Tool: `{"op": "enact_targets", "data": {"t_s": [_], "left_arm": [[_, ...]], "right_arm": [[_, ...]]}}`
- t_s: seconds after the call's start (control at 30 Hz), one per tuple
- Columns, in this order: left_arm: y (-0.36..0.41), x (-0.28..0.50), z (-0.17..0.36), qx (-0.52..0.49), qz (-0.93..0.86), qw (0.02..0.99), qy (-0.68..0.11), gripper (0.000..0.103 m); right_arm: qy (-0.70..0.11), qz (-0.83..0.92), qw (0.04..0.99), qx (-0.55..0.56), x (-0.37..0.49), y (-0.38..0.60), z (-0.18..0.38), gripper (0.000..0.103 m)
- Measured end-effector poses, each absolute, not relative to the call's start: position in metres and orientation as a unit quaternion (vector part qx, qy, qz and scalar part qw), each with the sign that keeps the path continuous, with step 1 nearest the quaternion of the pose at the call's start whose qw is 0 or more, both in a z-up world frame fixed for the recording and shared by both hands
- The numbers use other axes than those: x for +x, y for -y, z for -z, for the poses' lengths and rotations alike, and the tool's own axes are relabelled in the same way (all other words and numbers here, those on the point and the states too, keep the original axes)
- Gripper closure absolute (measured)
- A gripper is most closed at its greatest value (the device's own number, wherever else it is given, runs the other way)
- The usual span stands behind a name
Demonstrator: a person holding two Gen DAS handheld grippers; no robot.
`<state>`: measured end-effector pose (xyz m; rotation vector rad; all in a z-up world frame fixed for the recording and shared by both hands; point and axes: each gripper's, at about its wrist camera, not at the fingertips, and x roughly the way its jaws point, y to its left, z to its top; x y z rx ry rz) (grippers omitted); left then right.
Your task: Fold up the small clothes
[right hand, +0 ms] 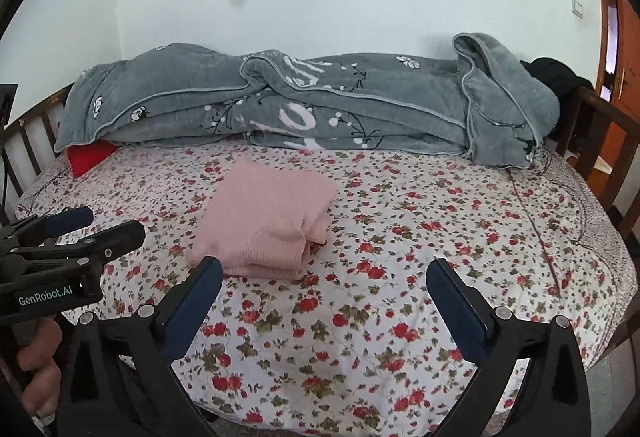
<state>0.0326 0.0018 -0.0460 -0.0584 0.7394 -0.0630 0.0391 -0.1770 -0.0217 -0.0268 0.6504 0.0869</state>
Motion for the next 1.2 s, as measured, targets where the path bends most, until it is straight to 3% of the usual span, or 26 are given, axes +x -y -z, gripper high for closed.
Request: {"op": "enact_targets", "data": {"t_s": [1.2], "left_arm": [[0.002, 0.016, 0.039, -0.027, 0.028, 0.937, -0.348, 0.013]], "right_arm": [[-0.310, -0.034, 0.950, 0.017, 0.016, 0.191, 0.013, 0.003]]}}
